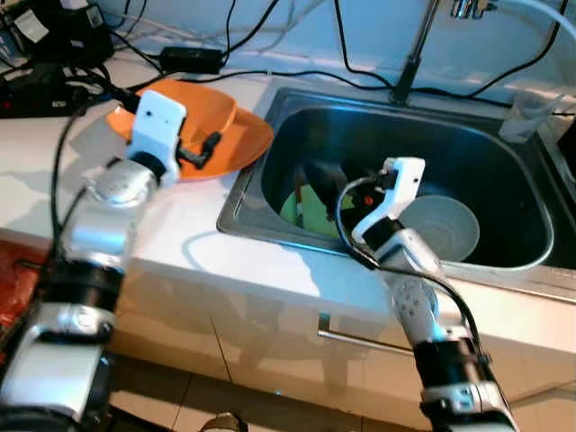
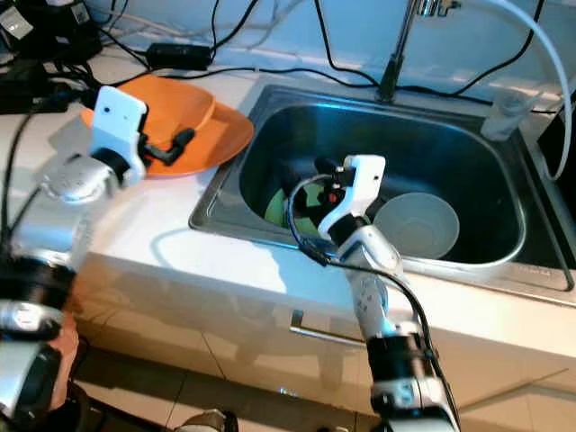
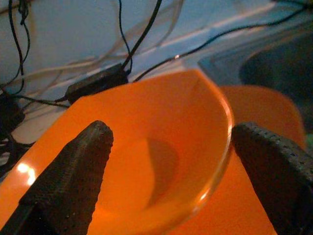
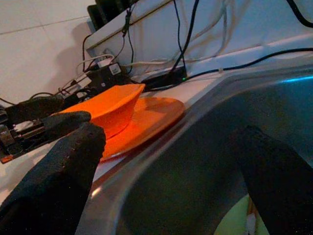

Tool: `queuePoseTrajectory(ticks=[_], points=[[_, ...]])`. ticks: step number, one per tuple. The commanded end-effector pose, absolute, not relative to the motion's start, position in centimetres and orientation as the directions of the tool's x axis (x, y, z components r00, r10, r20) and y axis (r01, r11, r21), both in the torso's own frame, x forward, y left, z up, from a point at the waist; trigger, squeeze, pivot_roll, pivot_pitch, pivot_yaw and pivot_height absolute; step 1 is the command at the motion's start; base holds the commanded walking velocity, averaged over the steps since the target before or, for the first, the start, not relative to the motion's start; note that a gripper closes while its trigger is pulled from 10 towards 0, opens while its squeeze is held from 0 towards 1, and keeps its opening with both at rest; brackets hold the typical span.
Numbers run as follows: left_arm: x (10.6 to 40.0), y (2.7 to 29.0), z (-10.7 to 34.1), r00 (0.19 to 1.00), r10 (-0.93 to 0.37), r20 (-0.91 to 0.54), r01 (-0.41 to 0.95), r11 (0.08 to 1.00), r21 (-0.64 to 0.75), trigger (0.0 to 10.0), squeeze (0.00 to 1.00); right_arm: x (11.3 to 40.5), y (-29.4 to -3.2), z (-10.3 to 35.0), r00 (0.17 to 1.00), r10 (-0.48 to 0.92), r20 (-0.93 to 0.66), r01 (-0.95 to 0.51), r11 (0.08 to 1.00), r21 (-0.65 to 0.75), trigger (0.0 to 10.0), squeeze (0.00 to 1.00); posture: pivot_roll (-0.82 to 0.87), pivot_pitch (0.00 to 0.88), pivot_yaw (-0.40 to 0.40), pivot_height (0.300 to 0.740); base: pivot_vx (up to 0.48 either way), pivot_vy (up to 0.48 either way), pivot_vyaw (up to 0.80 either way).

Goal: Kitchen organization

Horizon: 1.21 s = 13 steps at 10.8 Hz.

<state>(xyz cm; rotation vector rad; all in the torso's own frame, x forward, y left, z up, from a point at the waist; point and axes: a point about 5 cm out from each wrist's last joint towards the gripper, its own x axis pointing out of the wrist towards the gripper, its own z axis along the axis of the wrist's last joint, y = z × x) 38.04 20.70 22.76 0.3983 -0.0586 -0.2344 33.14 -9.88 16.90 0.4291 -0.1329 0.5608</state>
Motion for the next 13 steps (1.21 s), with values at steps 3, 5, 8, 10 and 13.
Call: queuePoseTrajectory(ticks=[3,5,8,10,13], points=[[38.7,21.1,21.7,0.948,-0.302,-0.097,0.312,0.838,0.447,10.0,0.00,32.3,-10.1,17.3,0.837,0.488,0.247,-0.547,0.755,0.361,10.0,0.00,0.11,0.095,0.001,0.740,0.000,0.000,0.00],[39.1,21.6,21.3,0.942,-0.311,-0.129,0.335,0.828,0.451,10.0,0.00,32.1,-10.3,17.5,0.841,0.483,0.245,-0.541,0.759,0.362,10.0,0.00,0.11,0.092,0.007,0.740,0.000,0.000,0.00],[39.1,22.3,20.5,0.931,-0.317,-0.182,0.366,0.797,0.480,1.6,0.00,32.0,-10.4,17.6,0.845,0.475,0.245,-0.534,0.764,0.362,10.0,0.00,0.10,0.086,0.013,0.740,0.000,0.000,0.00],[39.2,22.5,20.6,0.930,-0.320,-0.182,0.368,0.793,0.485,0.0,0.00,32.0,-10.4,17.5,0.848,0.473,0.240,-0.531,0.765,0.365,10.0,0.00,0.11,0.083,0.014,0.740,0.000,0.000,0.00],[39.3,22.7,20.7,0.935,-0.310,-0.171,0.354,0.795,0.492,0.0,0.00,32.1,-10.3,17.5,0.850,0.470,0.237,-0.527,0.767,0.367,10.0,0.00,0.11,0.082,0.013,0.740,0.000,0.000,0.00]])
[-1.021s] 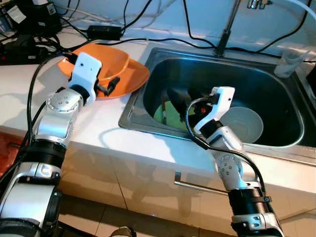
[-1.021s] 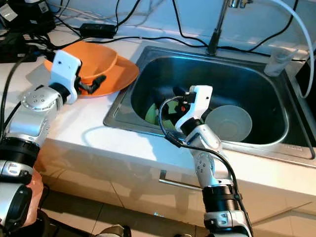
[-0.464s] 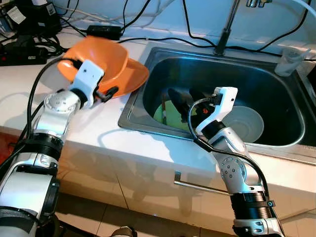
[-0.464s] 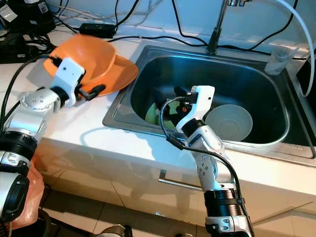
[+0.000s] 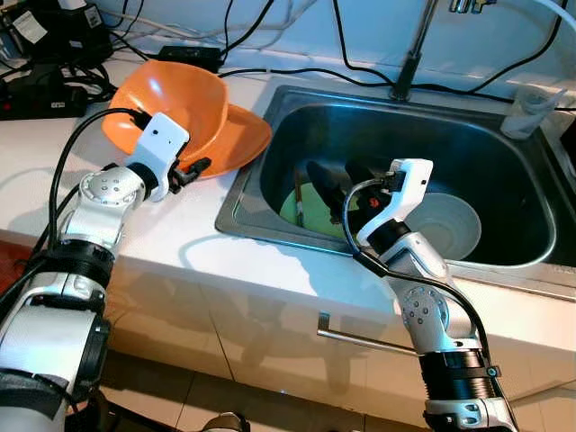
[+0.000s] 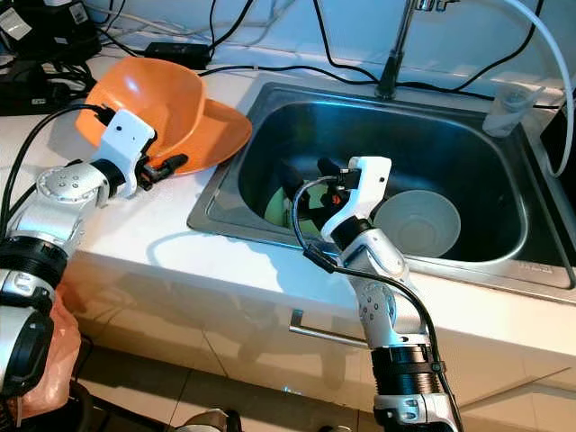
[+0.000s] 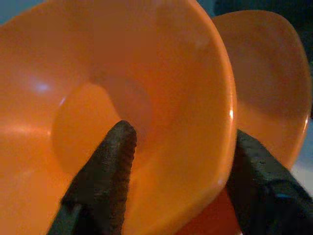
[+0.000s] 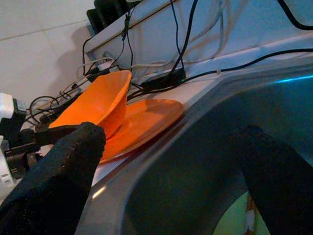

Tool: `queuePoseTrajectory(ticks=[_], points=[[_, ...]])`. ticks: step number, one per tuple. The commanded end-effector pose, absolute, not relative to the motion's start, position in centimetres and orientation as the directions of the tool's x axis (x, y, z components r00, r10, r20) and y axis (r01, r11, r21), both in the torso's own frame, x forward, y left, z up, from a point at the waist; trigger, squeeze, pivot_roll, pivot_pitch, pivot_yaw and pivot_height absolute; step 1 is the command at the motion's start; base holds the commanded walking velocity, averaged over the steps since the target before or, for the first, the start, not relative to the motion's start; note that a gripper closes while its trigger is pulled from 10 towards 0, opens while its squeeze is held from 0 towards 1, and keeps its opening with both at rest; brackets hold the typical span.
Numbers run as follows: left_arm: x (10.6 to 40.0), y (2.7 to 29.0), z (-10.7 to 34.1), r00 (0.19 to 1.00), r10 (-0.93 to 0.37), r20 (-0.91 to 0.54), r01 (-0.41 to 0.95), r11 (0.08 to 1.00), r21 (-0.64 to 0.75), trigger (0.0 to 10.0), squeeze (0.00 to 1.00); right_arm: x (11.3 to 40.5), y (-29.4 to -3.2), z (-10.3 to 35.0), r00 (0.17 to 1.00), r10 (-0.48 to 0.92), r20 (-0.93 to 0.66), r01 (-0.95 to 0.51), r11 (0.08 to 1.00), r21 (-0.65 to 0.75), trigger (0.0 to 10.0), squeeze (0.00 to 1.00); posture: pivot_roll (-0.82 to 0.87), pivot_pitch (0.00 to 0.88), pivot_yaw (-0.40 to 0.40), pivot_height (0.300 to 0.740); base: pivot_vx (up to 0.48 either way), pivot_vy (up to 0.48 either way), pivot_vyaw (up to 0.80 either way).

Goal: Kitchen organization

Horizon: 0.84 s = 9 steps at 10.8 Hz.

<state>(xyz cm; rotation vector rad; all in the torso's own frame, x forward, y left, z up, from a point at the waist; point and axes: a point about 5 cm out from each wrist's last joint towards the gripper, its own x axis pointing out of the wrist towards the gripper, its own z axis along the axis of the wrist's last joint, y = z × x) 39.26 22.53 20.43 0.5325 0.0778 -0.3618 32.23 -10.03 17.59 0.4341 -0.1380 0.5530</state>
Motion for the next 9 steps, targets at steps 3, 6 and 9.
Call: queuePoseTrajectory(ticks=[3,6,9], points=[[39.3,23.1,20.8,0.942,-0.297,-0.157,0.335,0.795,0.506,0.0,0.00,32.1,-10.3,17.5,0.852,0.467,0.235,-0.523,0.768,0.370,10.0,0.00,0.11,0.085,0.010,0.740,0.000,0.000,0.00],[39.4,23.2,21.0,0.945,-0.294,-0.141,0.323,0.790,0.522,0.0,0.00,32.2,-10.2,17.5,0.856,0.461,0.234,-0.517,0.771,0.372,10.0,0.00,0.11,0.085,0.012,0.740,0.000,0.000,0.00],[39.4,23.0,21.8,0.950,-0.302,-0.085,0.296,0.774,0.560,0.0,0.00,32.2,-10.2,17.5,0.857,0.459,0.235,-0.515,0.769,0.379,10.0,0.00,0.12,0.086,0.011,0.740,0.000,0.000,0.00]])
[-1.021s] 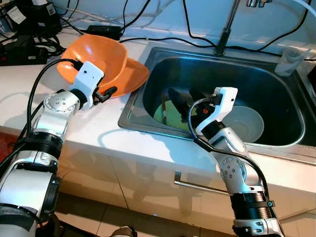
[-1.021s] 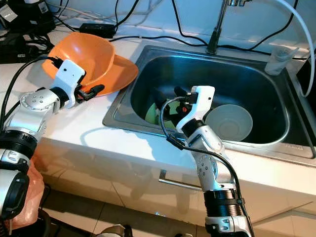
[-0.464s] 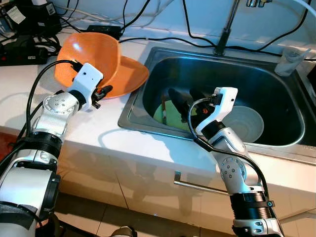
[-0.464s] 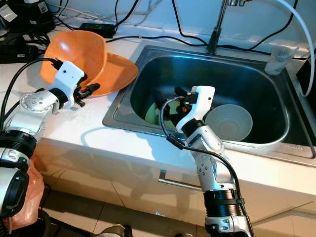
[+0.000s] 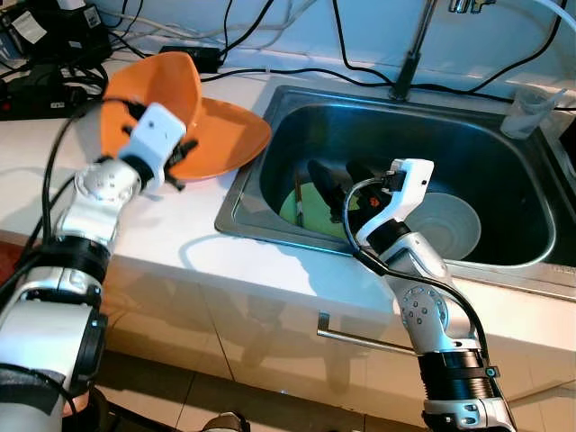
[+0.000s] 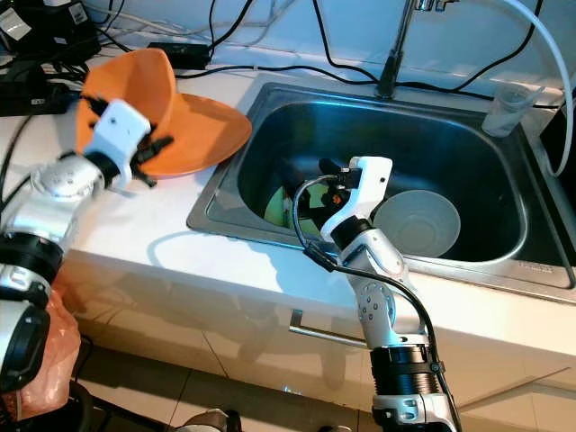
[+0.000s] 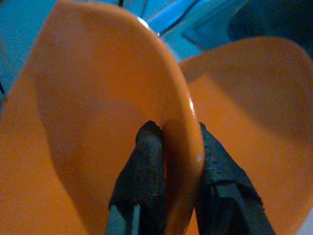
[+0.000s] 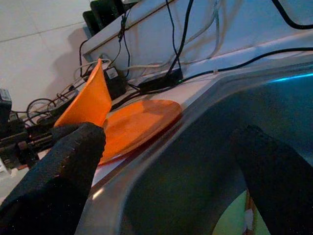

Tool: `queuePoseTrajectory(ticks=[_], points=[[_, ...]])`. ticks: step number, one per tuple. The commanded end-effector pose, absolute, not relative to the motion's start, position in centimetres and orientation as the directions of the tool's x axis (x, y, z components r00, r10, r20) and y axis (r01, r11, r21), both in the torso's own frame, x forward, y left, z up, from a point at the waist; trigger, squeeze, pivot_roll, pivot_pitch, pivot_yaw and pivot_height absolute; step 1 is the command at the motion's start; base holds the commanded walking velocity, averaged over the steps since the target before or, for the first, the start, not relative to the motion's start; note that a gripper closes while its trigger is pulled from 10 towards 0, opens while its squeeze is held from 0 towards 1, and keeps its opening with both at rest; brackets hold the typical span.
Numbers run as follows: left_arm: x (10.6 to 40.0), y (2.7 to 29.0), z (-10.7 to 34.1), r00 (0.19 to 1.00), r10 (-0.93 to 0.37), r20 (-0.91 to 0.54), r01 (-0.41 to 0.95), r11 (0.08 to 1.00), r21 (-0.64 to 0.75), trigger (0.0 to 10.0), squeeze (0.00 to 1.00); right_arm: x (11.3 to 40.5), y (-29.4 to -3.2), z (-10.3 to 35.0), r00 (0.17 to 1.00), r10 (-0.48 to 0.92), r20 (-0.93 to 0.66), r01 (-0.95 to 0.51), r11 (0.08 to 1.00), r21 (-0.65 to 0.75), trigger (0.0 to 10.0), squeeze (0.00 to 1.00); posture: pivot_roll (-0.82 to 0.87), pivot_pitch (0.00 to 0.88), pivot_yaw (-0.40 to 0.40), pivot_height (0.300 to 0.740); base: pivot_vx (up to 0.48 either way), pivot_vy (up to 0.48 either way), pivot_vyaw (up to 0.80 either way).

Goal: Kitchen organization

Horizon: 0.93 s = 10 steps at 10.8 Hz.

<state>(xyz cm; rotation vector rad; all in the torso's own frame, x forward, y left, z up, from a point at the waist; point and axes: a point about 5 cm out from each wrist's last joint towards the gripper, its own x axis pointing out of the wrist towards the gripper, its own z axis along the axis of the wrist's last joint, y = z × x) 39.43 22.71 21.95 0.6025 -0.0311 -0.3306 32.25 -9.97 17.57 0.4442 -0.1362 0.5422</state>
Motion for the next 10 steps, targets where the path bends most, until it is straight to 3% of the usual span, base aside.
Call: queuePoseTrajectory(ticks=[1,6,10], points=[[39.4,22.7,22.2,0.948,-0.313,-0.053,0.285,0.767,0.575,0.0,0.00,32.0,-9.9,17.5,0.833,0.499,0.241,-0.554,0.738,0.386,10.0,0.00,0.12,0.085,0.008,0.740,0.000,0.000,0.00],[39.4,21.4,22.7,0.935,-0.355,0.024,0.264,0.737,0.622,0.0,0.00,30.6,-8.7,17.9,0.723,0.640,0.262,-0.688,0.629,0.361,10.0,0.00,0.11,0.082,0.006,0.740,0.000,0.000,0.00],[39.4,18.9,25.3,0.889,-0.412,0.201,0.150,0.677,0.721,0.0,0.00,30.7,-9.0,18.1,0.729,0.632,0.263,-0.683,0.640,0.353,10.0,0.00,0.11,0.071,0.010,0.740,0.000,0.000,0.00]])
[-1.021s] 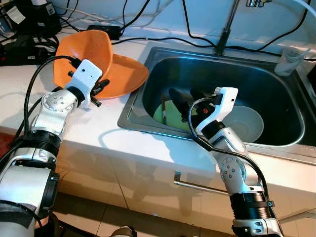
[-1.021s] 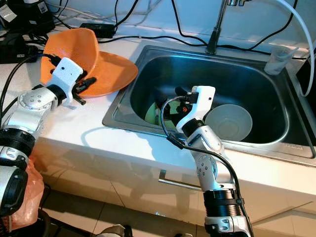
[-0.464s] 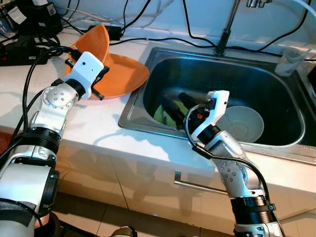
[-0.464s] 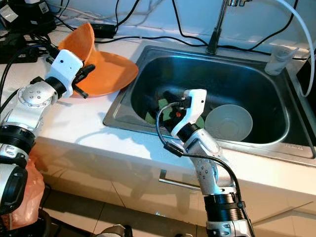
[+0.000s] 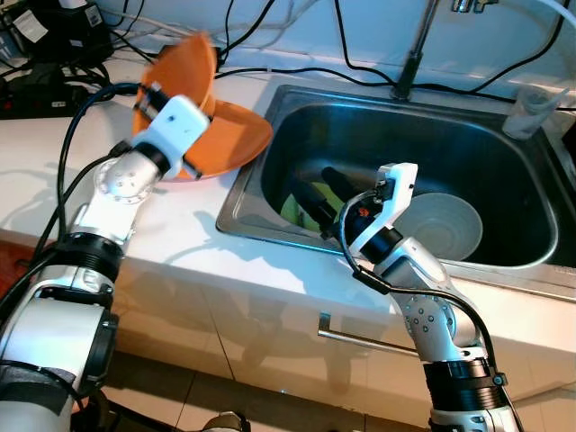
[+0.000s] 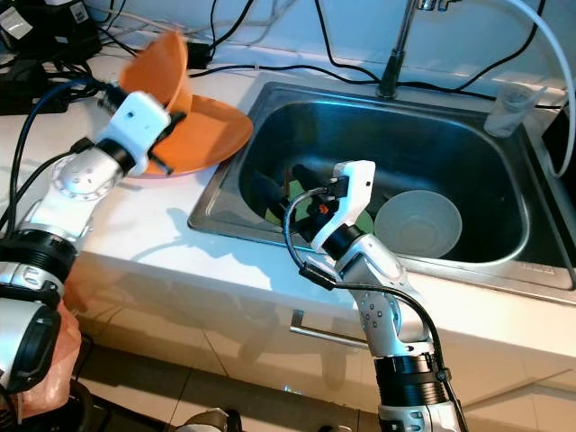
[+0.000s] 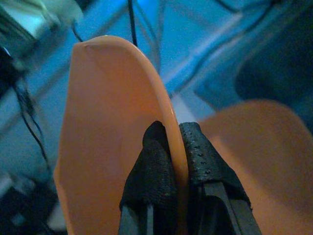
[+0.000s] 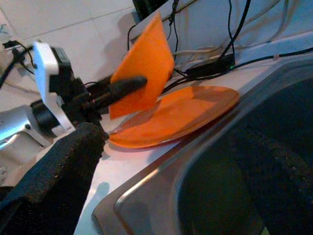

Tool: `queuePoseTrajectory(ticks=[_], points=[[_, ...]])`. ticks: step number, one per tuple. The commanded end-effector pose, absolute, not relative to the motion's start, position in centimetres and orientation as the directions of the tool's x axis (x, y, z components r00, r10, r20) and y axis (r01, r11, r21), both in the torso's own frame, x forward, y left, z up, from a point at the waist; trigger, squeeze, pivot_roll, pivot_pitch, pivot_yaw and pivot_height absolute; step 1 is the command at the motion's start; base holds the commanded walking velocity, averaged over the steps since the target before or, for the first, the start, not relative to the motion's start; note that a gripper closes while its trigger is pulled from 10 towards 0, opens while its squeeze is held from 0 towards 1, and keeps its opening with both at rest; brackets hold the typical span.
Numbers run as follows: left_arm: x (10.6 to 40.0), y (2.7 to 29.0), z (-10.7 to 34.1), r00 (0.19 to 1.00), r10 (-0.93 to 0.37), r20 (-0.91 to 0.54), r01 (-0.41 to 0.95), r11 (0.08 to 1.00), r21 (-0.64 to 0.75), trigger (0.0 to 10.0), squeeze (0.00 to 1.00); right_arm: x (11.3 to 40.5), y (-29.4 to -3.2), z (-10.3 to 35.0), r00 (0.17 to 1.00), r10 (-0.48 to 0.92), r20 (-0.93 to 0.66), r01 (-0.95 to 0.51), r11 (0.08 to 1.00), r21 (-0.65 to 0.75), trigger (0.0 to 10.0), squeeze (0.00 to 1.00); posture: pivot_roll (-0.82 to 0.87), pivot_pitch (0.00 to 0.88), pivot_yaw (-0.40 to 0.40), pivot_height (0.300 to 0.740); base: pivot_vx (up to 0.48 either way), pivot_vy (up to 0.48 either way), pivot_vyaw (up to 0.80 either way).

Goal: Kitchen organization

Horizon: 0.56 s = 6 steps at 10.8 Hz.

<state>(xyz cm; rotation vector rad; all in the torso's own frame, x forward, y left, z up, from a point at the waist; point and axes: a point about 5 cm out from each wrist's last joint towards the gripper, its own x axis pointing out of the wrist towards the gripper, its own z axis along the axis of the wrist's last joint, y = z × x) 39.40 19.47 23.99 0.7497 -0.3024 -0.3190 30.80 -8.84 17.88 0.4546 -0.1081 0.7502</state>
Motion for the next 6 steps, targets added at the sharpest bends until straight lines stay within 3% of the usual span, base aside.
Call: queuePoseTrajectory(ticks=[1,3,6], points=[[39.2,17.9,25.9,0.864,-0.432,0.260,0.110,0.665,0.738,0.0,0.00,30.9,-9.1,18.2,0.738,0.621,0.265,-0.673,0.651,0.350,10.0,0.00,0.11,0.067,0.011,0.740,0.000,0.000,0.00],[38.9,16.2,26.6,0.822,-0.458,0.337,0.075,0.675,0.734,0.0,0.00,31.4,-9.7,18.6,0.780,0.564,0.271,-0.625,0.703,0.338,10.0,0.00,0.09,0.057,0.015,0.740,0.000,0.000,0.00],[38.5,11.9,24.9,0.764,-0.562,0.317,0.167,0.647,0.744,0.0,0.00,32.2,-11.6,20.3,0.845,0.434,0.313,-0.523,0.791,0.316,10.0,0.00,0.06,0.042,0.026,0.740,0.000,0.000,0.00]])
